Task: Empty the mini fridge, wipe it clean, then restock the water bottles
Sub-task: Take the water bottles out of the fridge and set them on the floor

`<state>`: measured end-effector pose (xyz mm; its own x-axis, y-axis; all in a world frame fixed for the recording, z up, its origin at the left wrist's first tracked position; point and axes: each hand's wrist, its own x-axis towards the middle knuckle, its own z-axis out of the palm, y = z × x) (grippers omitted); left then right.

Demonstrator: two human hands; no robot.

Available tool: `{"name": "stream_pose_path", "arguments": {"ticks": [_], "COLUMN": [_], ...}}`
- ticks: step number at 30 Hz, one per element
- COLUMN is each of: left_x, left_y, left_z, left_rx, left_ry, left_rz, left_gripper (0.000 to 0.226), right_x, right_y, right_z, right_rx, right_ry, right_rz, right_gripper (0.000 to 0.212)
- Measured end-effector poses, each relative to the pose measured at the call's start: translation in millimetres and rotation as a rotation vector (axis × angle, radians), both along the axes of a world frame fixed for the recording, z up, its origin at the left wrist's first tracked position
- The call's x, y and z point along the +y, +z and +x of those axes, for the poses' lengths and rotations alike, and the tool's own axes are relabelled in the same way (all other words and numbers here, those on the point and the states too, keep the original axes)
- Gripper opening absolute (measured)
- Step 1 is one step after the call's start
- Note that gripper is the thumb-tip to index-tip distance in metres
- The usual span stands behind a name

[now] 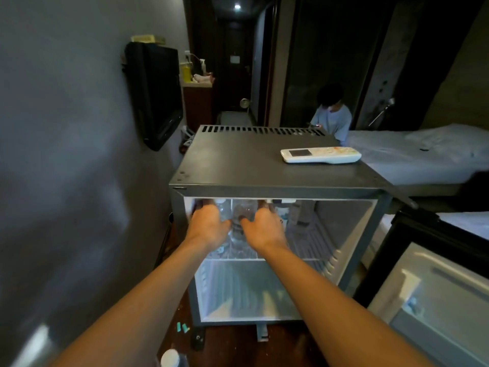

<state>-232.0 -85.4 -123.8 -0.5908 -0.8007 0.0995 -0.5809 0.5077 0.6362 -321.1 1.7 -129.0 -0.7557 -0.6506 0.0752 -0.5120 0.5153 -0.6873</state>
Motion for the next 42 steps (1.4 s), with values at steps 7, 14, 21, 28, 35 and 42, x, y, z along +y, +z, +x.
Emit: {"name": "stream_pose_path", "arguments": {"ticks": [7,14,21,28,35,42], "left_x": [-3.6,20.6,59.6,84.2,100.3,99.0], "left_y": [-4.9,3.0,-7.3,-38.0,-79.3,-129.9], "left_z": [-14.3,18.1,84.2,146.7,182.3,190.3], "left_rx": [-0.115,-0.098,-0.304,-0.439,-0.552,-0.545], "left_ry": [0.016,-0.058,-0.193,-0.261,-0.229,-0.227], "left_rz": [-0.125,-0.212,-0.128,-0.031,0.056,-0.002], "left_gripper": [0.036,0.033,0.036,0.045,0.036,0.034], "right_x": [-16.0,30.8,73.0,99.8,100.0,98.6], "right_y": [-6.9,2.4,-9.5,-60.7,-110.0,-148.9], "right_z": [-9.0,13.8,58.2,111.0,144.7,147.7], "right_rx": [-0.114,0.084,0.116,0.055,0.051,-0.012], "right_ry": [-0.056,-0.002,0.167,0.345,0.398,0.378], "right_rz": [-0.066,0.038,0.32,0.516,0.512,0.508], "right_gripper": [0.041,0.04,0.046,0.038,0.036,0.035]}}
